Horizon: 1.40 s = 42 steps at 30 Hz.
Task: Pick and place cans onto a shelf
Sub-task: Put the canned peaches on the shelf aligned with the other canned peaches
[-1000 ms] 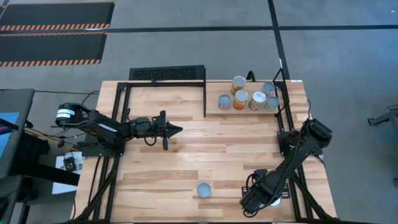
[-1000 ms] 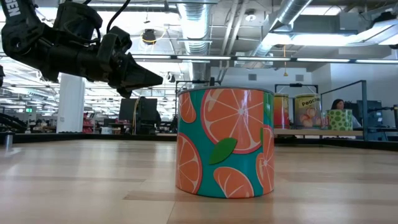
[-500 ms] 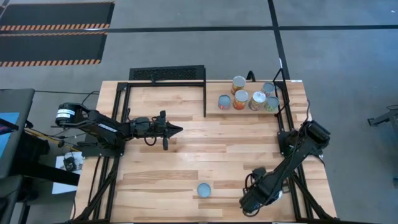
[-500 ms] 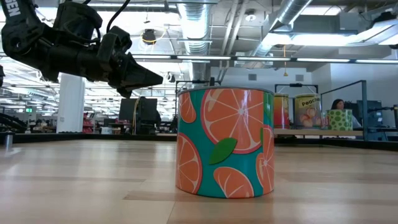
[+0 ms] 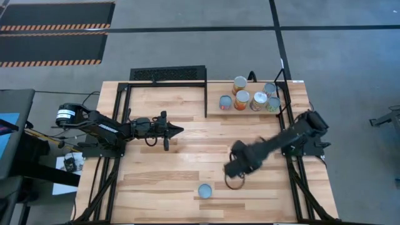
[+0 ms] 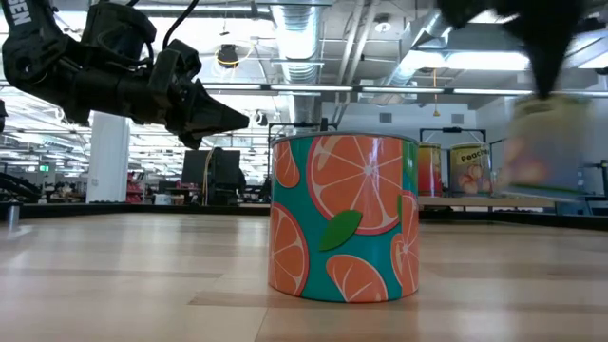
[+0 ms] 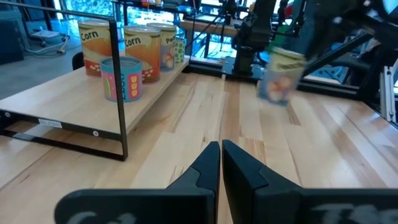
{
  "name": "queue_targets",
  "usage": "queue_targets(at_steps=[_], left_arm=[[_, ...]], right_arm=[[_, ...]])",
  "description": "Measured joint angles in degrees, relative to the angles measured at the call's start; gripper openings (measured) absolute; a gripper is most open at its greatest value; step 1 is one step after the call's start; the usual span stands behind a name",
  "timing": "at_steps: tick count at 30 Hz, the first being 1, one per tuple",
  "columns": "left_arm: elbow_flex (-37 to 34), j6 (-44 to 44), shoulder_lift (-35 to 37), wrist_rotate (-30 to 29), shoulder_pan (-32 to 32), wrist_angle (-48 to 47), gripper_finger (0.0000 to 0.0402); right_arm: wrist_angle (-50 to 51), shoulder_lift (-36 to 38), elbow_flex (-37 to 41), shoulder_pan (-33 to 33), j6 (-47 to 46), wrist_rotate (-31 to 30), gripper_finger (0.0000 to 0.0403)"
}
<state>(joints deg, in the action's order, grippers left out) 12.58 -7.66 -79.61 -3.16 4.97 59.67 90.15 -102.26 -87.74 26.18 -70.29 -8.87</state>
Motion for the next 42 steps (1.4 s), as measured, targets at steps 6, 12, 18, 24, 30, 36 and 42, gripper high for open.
queue_targets(at_steps=[6, 12, 18, 24, 30, 36, 42], left_arm=[[0.0, 0.3, 0.0, 0.0, 0.0, 0.0, 0.0006], [0.0, 0.5, 0.0, 0.0, 0.0, -0.2, 0.0006], [0.0, 1.2, 0.0, 0.0, 0.0, -0.2, 0.0006], [0.0, 1.2, 0.0, 0.0, 0.0, -0.3, 0.0006], [0.0, 1.2, 0.0, -0.1, 0.0, -0.3, 0.0006], [0.0, 1.2, 0.0, -0.1, 0.0, -0.2, 0.0006], [0.0, 1.1, 0.0, -0.1, 0.0, -0.2, 0.0006]], right_arm=[[-0.8, -0.1, 0.0, -12.0, 34.3, -7.7, 0.0003], [-3.5, -0.1, 0.0, -20.5, 57.6, -11.2, 0.0003], [-7.2, -0.1, 3.0, -22.0, 66.6, -10.6, 0.0004], [-9.2, 0.7, 9.0, -20.2, 67.4, -10.4, 0.0003], [-12.0, 5.0, 13.2, -19.5, 65.4, -9.7, 0.0014], [-12.3, 6.8, 14.2, -19.5, 62.6, -8.5, 0.0042], [-12.5, 6.6, 14.2, -19.5, 61.7, -7.5, 0.008]])
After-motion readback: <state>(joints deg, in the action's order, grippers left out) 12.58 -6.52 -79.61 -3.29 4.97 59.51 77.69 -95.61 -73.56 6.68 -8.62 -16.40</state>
